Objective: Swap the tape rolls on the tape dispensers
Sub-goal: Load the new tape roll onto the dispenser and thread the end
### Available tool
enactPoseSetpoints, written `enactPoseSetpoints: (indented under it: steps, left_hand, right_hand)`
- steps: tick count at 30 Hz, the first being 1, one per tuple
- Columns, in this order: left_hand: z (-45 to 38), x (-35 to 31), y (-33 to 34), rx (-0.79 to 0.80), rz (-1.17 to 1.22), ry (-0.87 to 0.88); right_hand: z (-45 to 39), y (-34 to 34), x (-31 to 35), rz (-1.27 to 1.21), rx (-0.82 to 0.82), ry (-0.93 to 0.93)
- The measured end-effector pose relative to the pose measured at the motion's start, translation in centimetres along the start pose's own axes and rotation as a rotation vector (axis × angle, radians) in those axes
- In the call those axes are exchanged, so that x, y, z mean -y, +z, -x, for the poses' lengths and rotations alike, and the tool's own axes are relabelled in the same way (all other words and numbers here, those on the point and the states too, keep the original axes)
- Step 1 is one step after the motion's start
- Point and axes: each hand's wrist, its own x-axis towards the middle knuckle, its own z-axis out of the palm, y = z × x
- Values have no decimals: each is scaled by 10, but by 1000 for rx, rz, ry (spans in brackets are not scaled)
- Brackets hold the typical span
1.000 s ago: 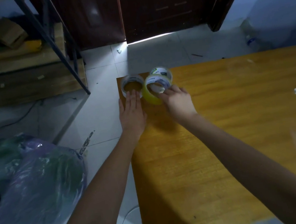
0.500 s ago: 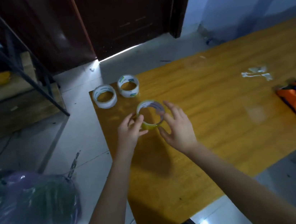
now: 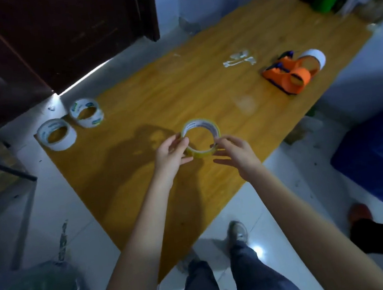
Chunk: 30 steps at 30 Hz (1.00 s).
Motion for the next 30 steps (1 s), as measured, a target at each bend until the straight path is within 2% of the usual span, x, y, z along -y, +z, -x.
enactPoseSetpoints:
  steps: [8,20,30]
  left_hand:
    - [-8,7,94,71,-116,29]
    - [-22,22,282,13,-149,24]
    - [-57,16,351,-9,-236,-5]
  right_hand:
    - [-12,-95,7,-67,-44,-35]
    - [-57,-269,45,-57,-56,-82]
    - [-109,-337,77,-56,-39,-61]
